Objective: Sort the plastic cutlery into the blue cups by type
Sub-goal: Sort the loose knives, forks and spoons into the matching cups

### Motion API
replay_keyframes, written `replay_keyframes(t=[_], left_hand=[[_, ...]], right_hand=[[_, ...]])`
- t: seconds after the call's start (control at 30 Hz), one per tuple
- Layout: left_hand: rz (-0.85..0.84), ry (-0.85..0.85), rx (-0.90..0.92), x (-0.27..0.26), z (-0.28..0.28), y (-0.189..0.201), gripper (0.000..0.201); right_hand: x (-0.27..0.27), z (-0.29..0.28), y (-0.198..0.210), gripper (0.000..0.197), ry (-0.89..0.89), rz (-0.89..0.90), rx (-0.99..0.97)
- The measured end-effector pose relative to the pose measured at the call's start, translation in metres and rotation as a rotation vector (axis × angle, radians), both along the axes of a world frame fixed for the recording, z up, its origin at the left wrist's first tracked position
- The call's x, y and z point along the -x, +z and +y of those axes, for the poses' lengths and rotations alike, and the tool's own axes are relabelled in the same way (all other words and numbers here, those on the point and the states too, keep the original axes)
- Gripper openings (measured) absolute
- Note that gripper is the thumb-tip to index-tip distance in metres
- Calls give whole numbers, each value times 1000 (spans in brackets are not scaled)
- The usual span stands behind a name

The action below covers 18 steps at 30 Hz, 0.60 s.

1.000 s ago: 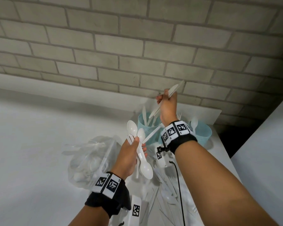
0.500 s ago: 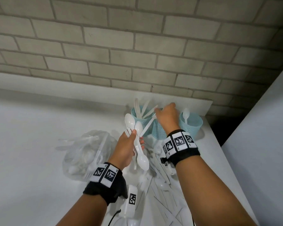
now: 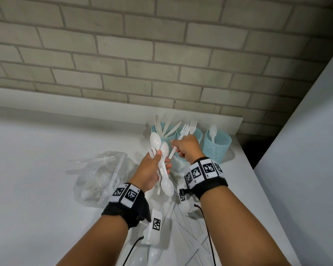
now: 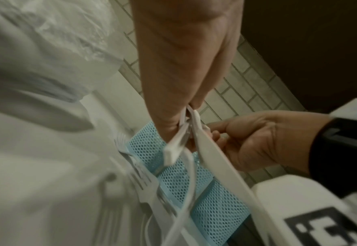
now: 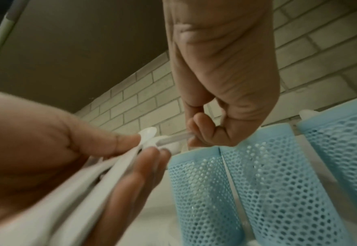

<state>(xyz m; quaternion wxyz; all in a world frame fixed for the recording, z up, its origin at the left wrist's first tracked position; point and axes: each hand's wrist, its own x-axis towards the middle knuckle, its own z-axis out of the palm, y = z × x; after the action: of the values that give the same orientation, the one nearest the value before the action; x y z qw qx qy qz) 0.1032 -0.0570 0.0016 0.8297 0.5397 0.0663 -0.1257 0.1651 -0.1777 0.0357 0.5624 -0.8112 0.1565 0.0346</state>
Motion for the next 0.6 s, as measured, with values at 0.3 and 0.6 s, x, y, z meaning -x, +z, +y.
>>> replay_keyframes(t=[0.3,0.6], left_hand=[[120,-58,215,-7,-3,-1,22],[98,-96,242,-10,0,2,13]], right_hand=[[-22,-29,34,1,-340,-544,-108],[-43,-37,16,28,-250,-321,70]])
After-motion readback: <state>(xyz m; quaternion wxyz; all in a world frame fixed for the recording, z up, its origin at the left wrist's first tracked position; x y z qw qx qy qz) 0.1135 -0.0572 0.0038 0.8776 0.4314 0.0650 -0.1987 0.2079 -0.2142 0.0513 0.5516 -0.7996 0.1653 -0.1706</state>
